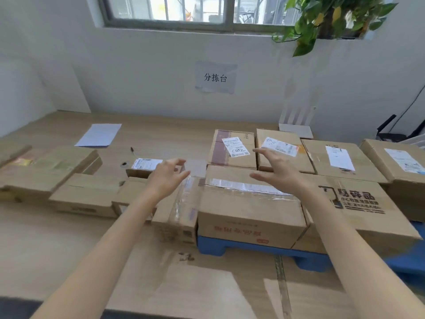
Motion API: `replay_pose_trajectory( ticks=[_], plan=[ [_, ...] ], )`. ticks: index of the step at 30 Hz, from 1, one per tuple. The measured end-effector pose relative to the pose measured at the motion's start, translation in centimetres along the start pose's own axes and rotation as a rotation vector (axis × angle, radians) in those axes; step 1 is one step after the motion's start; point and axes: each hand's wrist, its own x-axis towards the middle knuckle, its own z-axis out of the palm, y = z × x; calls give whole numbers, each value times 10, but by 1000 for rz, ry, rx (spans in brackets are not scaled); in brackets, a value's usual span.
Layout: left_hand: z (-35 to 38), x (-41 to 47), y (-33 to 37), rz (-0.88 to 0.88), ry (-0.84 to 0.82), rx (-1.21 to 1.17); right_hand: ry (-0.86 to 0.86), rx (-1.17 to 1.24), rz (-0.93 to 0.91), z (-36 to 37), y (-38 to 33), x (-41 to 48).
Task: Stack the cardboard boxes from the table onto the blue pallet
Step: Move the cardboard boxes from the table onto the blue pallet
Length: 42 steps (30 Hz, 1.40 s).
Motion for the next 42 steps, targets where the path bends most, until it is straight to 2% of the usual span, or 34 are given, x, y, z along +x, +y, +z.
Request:
replay_pose_trajectory(
  ticks=[8, 16, 27, 38, 42],
  plan=[
    [-22, 7, -115, -43, -120, 50, -68, 83, 33, 114, -95, 35],
    [16, 8, -183, -59, -343, 35, -70, 173, 136, 213, -140, 34],
    [64, 1, -221, -19, -529, 89, -139, 175, 558, 295, -115, 23],
    [85, -10, -217, -20, -514, -55, -61, 11, 586, 318, -102, 23],
    [89, -13, -212, -23, -468, -16, -19, -24, 580, 318, -102, 23]
  ],
)
